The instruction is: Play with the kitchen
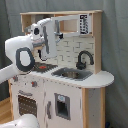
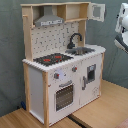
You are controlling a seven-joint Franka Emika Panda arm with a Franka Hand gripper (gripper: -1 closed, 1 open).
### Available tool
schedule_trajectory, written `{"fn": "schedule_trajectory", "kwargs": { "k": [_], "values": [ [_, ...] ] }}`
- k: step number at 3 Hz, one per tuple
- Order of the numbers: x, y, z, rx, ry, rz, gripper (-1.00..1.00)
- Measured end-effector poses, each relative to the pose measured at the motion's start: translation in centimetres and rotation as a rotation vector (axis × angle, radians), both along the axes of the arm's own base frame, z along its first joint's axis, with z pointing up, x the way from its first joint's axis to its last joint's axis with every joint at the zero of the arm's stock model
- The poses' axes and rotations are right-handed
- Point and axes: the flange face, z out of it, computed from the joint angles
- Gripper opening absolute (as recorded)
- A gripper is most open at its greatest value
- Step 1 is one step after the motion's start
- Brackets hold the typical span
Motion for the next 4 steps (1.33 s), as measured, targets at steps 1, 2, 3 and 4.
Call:
{"fn": "schedule_trajectory", "kwargs": {
  "k": [1,2,3,4],
  "values": [
    [1.8,1.3,0.3,0.033,0.017,-0.011,-1.0],
    [3.5,3.5,0.2,0.04,0.036,-0.016,-1.0],
    [4.9,5.7,1.2,0.03,0.051,-0.016,-1.0],
    [7.1,7.7,1.3,-0.013,0.068,-0.029,-1.0]
  ]
}}
